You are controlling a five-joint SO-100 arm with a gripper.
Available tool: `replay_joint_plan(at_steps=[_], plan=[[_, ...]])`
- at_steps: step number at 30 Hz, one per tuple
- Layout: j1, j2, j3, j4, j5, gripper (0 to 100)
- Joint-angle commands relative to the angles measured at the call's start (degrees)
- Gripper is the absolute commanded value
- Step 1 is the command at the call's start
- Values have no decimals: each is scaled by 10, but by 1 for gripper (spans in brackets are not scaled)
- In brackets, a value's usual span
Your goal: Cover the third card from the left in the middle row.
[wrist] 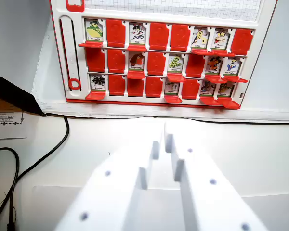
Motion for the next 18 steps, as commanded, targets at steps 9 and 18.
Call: replay_joint_plan(at_steps=[9, 18], plan=[[1, -1, -25, 1, 2, 0], [2, -3, -20, 0, 2, 0]])
